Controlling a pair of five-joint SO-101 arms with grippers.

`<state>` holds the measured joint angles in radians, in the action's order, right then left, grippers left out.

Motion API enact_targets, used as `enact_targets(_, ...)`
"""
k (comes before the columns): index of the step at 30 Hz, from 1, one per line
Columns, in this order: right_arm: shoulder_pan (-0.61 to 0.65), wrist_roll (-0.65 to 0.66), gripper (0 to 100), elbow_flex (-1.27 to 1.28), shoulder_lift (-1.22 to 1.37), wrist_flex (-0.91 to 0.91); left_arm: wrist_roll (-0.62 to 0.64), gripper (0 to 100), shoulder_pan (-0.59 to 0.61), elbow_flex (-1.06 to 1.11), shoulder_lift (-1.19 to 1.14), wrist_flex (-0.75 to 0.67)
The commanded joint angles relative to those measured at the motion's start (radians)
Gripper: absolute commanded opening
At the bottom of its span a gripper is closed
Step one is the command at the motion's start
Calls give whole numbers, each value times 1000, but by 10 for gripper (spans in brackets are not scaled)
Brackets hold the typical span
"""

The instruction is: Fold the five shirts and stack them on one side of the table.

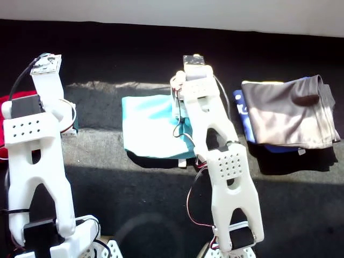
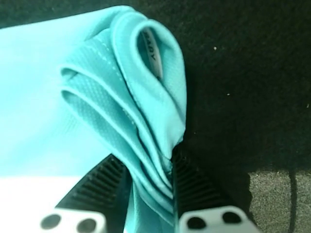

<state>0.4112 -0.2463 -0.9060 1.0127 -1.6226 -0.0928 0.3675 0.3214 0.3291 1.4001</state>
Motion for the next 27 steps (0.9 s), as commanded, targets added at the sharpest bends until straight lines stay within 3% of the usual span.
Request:
enact_targets(1, 22, 15, 6, -2, 15, -39, -6, 14, 8, -8, 44, -9)
enact_targets(4, -19, 25, 6, -99, 15, -120, -6, 14, 8, -10, 44, -9)
enact_targets(9, -79, 206, 6, -226, -41, -142, -6, 14, 8, -5, 44, -11)
enact_targets(13, -107, 224, 6, -209, -191, -143, -6, 14, 8, -5, 44, -11)
enact_targets(21, -130, 229, 6, 136, -611, -142, -5, 14, 8, -5, 44, -40)
enact_targets(27, -180, 384, 6, 343, -915, -140, -5, 14, 7, -5, 44, -40)
